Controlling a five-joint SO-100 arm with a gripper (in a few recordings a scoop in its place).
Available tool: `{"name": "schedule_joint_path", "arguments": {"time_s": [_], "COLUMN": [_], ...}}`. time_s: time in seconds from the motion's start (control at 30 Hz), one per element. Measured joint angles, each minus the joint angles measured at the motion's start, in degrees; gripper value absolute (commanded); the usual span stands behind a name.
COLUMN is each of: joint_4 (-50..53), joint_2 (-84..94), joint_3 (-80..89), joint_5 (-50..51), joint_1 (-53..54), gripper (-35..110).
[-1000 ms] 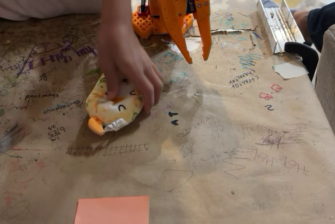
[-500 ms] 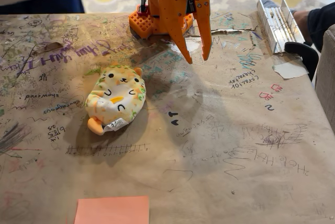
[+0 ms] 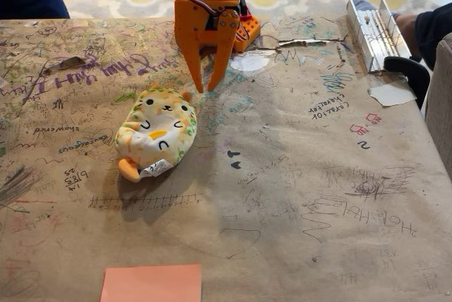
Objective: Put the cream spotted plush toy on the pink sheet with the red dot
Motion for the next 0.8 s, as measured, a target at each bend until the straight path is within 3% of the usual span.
{"name": "schedule_joint_path", "arguments": {"time_s": [0.2, 0.33, 0.4, 0.57, 0.8], "joint_4": [-5.19, -6.59, -1.23, 15.56, -6.94], "joint_2": [4.39, -8.44, -22.06, -53.7, -73.13], "joint_3": [-6.5, -18.37, -28.04, -53.09, -53.7], "joint_5": [4.83, 5.27, 4.92, -2.46, -16.35], "joint_1": [2.2, 1.58, 1.23, 5.01, 19.42], "gripper": [0, 11, 22, 23, 29]}}
